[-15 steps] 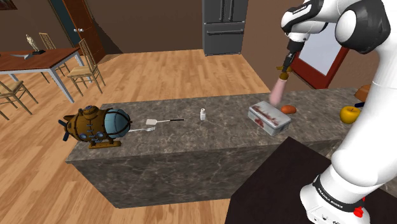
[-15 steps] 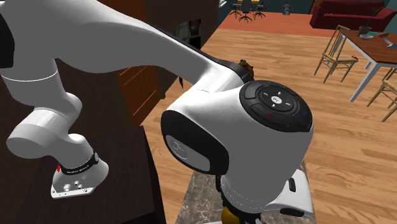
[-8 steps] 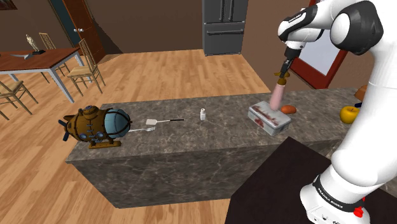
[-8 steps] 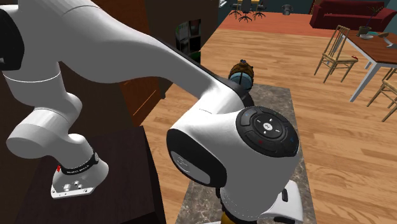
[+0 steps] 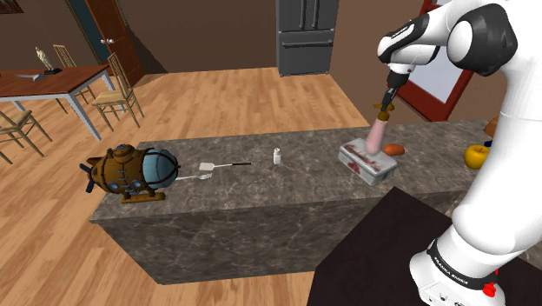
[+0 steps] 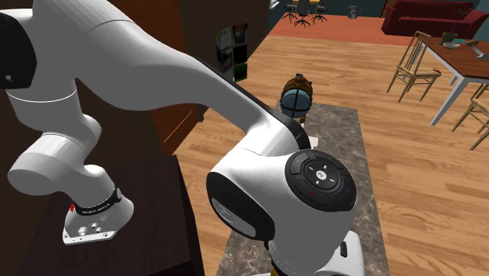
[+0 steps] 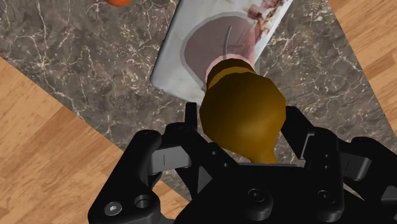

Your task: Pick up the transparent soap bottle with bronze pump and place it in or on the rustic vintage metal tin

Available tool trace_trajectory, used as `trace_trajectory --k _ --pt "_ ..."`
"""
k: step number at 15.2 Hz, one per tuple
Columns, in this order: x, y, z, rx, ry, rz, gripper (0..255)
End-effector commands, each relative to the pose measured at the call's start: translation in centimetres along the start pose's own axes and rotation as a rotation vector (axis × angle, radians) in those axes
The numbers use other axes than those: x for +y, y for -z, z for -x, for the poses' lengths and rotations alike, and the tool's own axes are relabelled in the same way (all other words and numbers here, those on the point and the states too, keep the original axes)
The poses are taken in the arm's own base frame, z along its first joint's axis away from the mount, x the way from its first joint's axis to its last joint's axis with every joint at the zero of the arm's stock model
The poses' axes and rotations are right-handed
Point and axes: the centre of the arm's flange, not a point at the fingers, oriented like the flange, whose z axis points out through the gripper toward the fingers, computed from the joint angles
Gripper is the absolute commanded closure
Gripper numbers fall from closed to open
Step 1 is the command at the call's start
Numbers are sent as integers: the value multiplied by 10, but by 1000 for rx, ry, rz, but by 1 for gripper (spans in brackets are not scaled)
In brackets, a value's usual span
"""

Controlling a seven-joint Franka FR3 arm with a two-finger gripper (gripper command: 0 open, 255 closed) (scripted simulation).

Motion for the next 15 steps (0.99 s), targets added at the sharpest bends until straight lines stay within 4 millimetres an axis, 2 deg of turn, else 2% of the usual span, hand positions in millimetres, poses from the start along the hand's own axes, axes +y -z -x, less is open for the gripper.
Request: trace_trajectory --k 1,3,4,9,13,15 --pt "0 0 0 1 0 1 255" --pt "0 0 0 1 0 1 255" --pt "0 0 0 1 0 1 0" --pt "0 0 0 1 0 1 0" --pt "0 50 0 1 0 1 0" --pt "0 50 0 1 0 1 0"
